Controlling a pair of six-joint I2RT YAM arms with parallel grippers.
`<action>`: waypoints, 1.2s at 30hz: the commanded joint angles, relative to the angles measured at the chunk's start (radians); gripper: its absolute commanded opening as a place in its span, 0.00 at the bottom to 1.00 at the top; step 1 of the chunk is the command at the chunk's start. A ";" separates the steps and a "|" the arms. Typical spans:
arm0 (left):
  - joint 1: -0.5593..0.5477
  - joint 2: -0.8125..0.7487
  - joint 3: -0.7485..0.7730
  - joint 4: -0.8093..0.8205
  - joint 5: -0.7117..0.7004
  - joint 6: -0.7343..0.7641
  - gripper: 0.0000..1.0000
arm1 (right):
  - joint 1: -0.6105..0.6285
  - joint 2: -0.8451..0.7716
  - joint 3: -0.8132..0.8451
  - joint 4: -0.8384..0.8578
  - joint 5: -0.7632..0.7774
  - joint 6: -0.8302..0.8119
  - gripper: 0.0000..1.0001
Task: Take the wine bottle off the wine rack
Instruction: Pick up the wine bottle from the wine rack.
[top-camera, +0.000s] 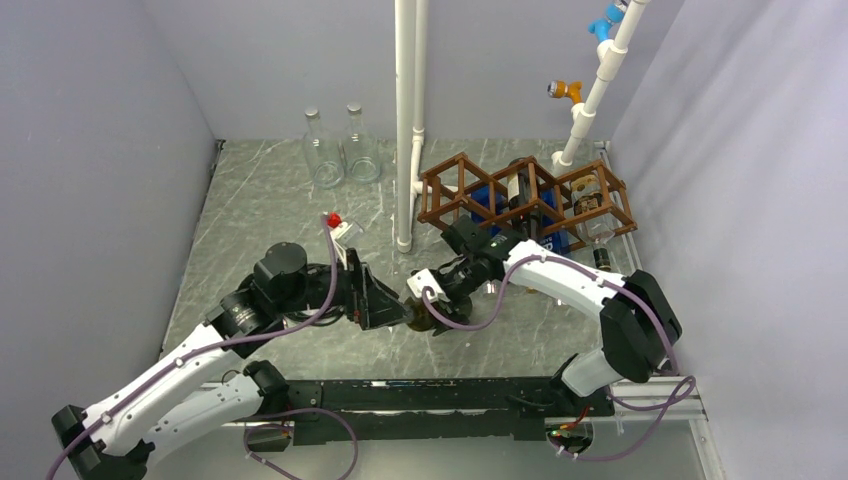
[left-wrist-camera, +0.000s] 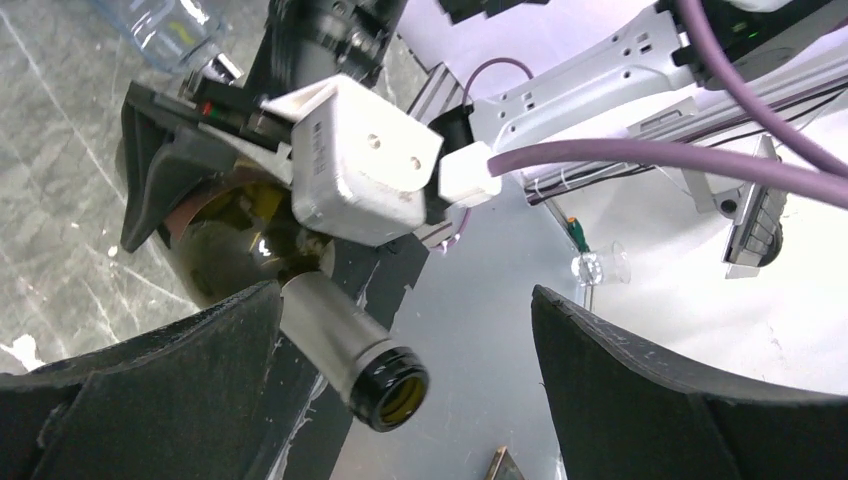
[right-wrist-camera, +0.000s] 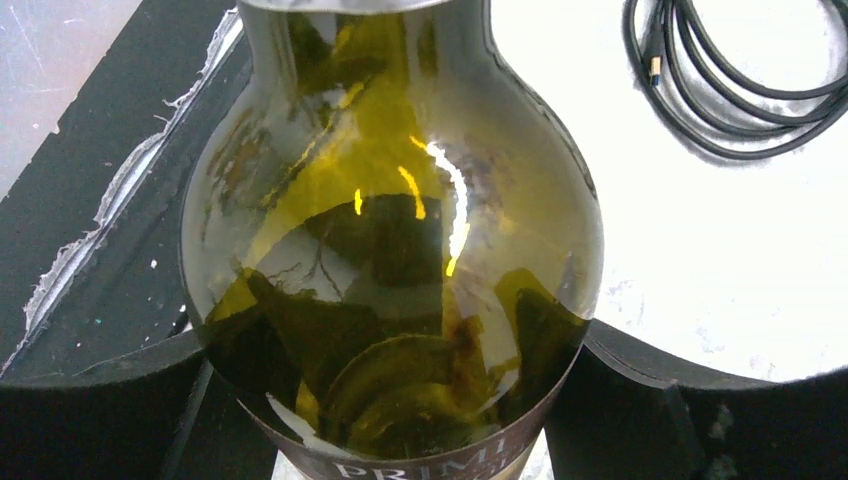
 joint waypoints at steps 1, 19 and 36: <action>0.001 -0.008 0.049 0.046 0.021 0.033 1.00 | -0.003 -0.010 0.004 0.058 -0.063 -0.001 0.00; 0.002 -0.302 -0.147 0.346 -0.110 0.549 0.99 | -0.079 -0.026 -0.015 0.123 -0.274 0.171 0.00; 0.001 -0.055 -0.380 1.018 -0.104 0.549 0.92 | -0.148 -0.051 -0.075 0.250 -0.403 0.311 0.00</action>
